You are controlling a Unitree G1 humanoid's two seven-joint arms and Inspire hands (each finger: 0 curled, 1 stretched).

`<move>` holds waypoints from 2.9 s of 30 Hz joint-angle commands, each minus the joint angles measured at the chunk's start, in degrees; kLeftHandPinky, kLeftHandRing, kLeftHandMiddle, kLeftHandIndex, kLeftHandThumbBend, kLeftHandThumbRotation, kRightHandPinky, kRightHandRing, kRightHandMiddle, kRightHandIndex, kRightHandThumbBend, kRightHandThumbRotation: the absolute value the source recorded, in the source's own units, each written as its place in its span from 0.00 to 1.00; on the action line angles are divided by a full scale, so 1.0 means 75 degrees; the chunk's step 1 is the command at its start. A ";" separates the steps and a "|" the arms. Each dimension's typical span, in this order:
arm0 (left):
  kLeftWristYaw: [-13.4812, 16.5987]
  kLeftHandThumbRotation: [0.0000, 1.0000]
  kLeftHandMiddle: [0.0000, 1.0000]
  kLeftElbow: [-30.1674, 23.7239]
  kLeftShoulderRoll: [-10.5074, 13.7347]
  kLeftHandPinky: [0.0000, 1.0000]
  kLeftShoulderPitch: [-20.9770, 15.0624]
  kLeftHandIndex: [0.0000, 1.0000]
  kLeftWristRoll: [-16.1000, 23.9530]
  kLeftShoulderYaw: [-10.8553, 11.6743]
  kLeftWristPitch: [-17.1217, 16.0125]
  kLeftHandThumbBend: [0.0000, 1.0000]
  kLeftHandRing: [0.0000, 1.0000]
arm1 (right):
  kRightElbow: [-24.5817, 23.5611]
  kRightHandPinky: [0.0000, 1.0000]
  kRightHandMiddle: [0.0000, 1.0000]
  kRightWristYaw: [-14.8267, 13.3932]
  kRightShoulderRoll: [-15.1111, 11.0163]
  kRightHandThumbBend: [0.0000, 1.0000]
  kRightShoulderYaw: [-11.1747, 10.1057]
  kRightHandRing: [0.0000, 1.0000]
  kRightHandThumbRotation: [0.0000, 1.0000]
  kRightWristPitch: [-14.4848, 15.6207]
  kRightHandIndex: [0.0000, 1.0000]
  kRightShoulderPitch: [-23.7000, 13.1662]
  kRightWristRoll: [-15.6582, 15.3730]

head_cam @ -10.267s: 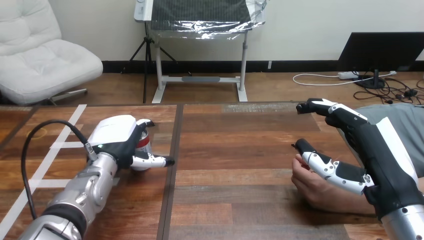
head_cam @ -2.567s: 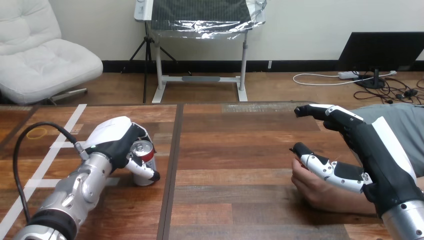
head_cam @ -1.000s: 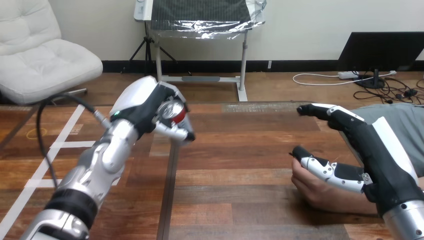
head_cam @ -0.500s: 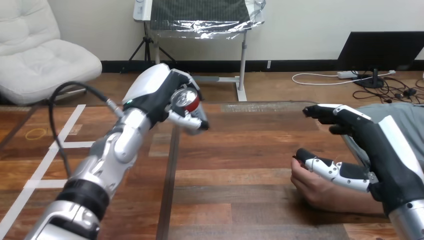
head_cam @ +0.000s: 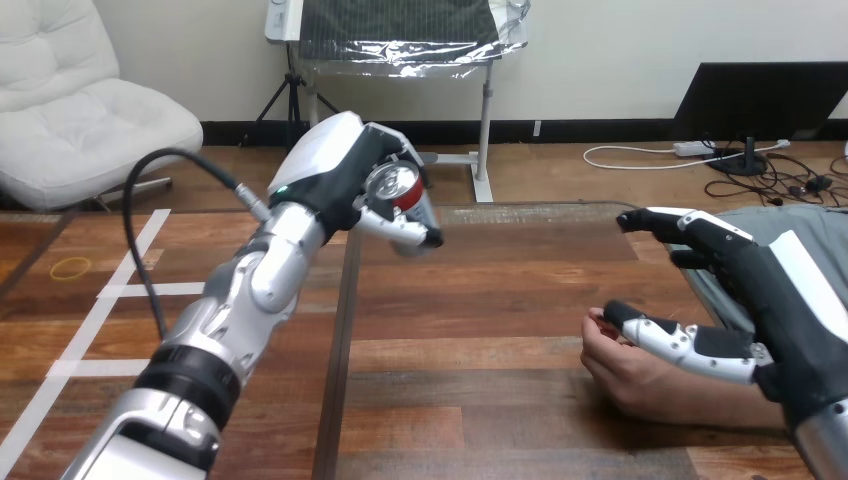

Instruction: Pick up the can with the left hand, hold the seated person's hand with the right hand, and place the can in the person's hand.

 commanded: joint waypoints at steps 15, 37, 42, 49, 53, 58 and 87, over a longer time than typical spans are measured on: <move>0.0240 0.00 0.47 -0.0087 -0.0218 0.35 -0.0930 0.47 -0.0204 0.0272 -0.0197 0.71 0.40 | -0.0658 0.84 0.89 0.0490 -0.0814 0.72 -0.0627 0.89 0.00 0.0382 0.80 -0.0415 0.0184; 0.0231 0.00 0.46 -0.0077 -0.0308 0.33 -0.0919 0.47 -0.0200 0.0371 -0.0205 0.70 0.38 | -0.0942 0.84 0.90 0.0671 -0.1084 0.76 -0.0803 0.90 0.00 0.0719 0.81 -0.0387 0.0085; 0.0251 0.00 0.46 -0.0069 -0.0309 0.32 -0.0912 0.47 -0.0194 0.0375 -0.0229 0.71 0.38 | -0.0965 0.84 0.90 0.0671 -0.1122 0.75 -0.0786 0.90 0.00 0.0715 0.81 -0.0391 0.0052; 0.0226 0.00 0.46 -0.0039 -0.0316 0.33 -0.0910 0.47 -0.0218 0.0393 -0.0222 0.70 0.38 | -0.1065 0.84 0.90 0.0718 -0.1127 0.75 -0.0730 0.90 0.00 0.0843 0.81 -0.0418 -0.0023; 0.0210 0.00 0.46 -0.0025 -0.0314 0.33 -0.0920 0.47 -0.0196 0.0381 -0.0166 0.70 0.39 | -0.1150 0.84 0.90 0.0732 -0.1135 0.74 -0.0666 0.90 0.00 0.0953 0.81 -0.0437 -0.0151; 0.0238 0.00 0.47 -0.0018 -0.0306 0.34 -0.0912 0.47 -0.0169 0.0367 -0.0171 0.70 0.39 | -0.1176 0.84 0.90 0.0771 -0.1142 0.74 -0.0646 0.90 0.00 0.0965 0.81 -0.0461 -0.0196; 0.0214 0.00 0.47 -0.0030 -0.0278 0.34 -0.0901 0.47 -0.0146 0.0351 -0.0166 0.70 0.39 | -0.1178 0.84 0.91 0.0899 -0.1163 0.74 -0.0628 0.90 0.00 0.1000 0.81 -0.0568 -0.0227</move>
